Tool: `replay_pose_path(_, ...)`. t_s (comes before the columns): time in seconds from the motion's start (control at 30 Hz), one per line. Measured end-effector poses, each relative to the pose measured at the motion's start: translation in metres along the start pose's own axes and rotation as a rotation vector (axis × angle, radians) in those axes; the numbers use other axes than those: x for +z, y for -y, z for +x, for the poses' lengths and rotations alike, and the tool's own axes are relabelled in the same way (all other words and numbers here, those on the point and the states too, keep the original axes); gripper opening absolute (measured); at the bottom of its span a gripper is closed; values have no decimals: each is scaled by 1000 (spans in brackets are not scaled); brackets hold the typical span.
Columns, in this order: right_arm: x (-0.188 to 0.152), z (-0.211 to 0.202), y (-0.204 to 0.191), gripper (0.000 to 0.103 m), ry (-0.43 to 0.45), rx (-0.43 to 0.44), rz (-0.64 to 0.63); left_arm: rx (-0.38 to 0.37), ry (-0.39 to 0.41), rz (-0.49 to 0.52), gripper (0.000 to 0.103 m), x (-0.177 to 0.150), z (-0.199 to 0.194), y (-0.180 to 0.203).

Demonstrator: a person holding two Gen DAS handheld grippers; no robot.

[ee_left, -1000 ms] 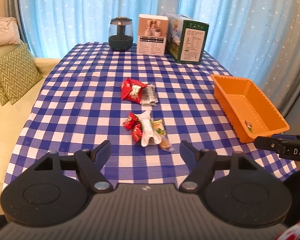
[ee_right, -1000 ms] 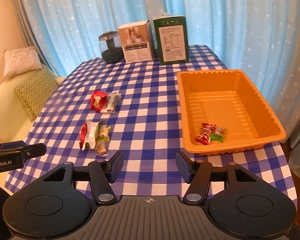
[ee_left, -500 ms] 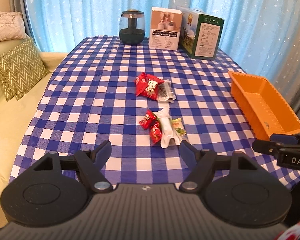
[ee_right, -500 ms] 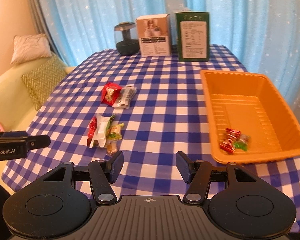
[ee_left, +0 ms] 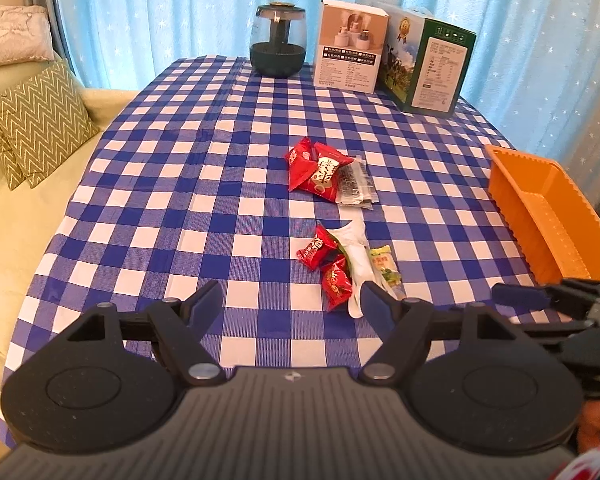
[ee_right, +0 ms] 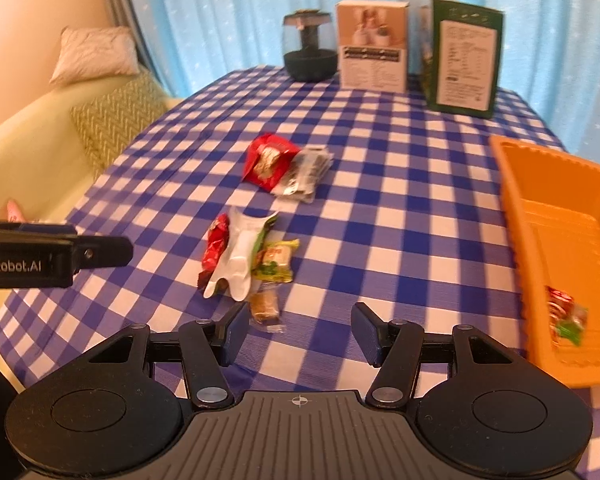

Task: Organize snacks
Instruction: 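Grasp the clear packet with brown snack with the right tool while the left grasps a red candy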

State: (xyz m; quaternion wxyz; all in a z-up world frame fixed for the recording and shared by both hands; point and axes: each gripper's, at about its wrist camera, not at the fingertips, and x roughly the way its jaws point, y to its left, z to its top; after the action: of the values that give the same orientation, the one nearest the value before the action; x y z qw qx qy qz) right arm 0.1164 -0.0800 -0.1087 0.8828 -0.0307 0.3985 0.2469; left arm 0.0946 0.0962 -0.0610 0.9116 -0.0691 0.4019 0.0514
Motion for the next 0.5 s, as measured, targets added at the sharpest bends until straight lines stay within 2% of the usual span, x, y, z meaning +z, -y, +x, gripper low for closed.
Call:
replay_pose_path(0.1, -1, 17, -6, 57, -19, 12, -29, -3, -6, -7, 74, 1, 8, -2)
replay_pose_path(0.3, -7, 48, -15, 48, -63, 13, -100, -9, -17, -24, 74, 0, 19, -7)
replay_pose_path(0.5, -9, 64, -21, 38, -36, 2, -145, -7, -29, -41, 74, 0, 27, -14)
